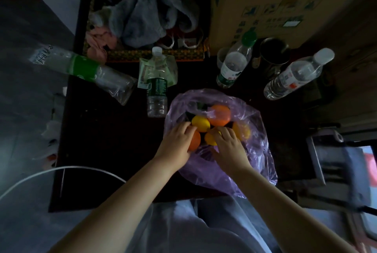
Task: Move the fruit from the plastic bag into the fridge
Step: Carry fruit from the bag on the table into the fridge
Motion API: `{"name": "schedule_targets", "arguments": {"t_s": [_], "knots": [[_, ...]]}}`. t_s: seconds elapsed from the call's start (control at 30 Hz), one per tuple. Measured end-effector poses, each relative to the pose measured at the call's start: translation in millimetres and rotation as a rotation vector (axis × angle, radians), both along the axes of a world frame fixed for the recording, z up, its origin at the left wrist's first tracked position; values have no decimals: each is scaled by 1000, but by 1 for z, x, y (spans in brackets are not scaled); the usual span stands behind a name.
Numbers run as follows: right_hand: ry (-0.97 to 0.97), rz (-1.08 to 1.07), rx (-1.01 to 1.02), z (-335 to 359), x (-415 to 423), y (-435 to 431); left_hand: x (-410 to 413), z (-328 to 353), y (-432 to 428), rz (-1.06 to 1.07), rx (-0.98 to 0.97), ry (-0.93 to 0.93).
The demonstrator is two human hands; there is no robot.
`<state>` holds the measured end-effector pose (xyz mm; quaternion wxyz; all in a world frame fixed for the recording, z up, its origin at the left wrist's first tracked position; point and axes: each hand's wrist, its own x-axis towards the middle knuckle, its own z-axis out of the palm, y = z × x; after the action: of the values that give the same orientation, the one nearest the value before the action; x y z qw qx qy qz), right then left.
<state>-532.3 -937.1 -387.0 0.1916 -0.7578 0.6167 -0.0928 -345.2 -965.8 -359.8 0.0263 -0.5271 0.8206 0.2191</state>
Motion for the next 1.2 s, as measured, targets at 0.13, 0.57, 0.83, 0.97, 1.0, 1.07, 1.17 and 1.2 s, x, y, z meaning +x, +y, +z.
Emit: {"name": "schedule_targets", "arguments": {"t_s": [0.13, 0.57, 0.83, 0.97, 1.0, 1.07, 1.17, 1.2], "knots": [[54, -45, -10, 0, 1, -3, 5, -6, -1, 3, 36, -43], [203, -168, 17, -2, 9, 8, 25, -5, 5, -53, 40, 51], [-59, -466, -265, 66, 6, 42, 17, 54, 7, -87, -61, 217], [-219, -647, -401, 119, -2, 77, -11, 112, 13, -154, -165, 419], [-238, -678, -453, 132, -4, 88, -18, 127, 18, -173, -182, 470], [-262, -724, -567, 159, -9, 115, -29, 154, 36, -213, -196, 554], [-289, -787, -683, 193, -16, 166, -48, 180, 73, -296, -151, 689], [-289, -806, -705, 202, -17, 185, -55, 186, 87, -325, -113, 726]]}}
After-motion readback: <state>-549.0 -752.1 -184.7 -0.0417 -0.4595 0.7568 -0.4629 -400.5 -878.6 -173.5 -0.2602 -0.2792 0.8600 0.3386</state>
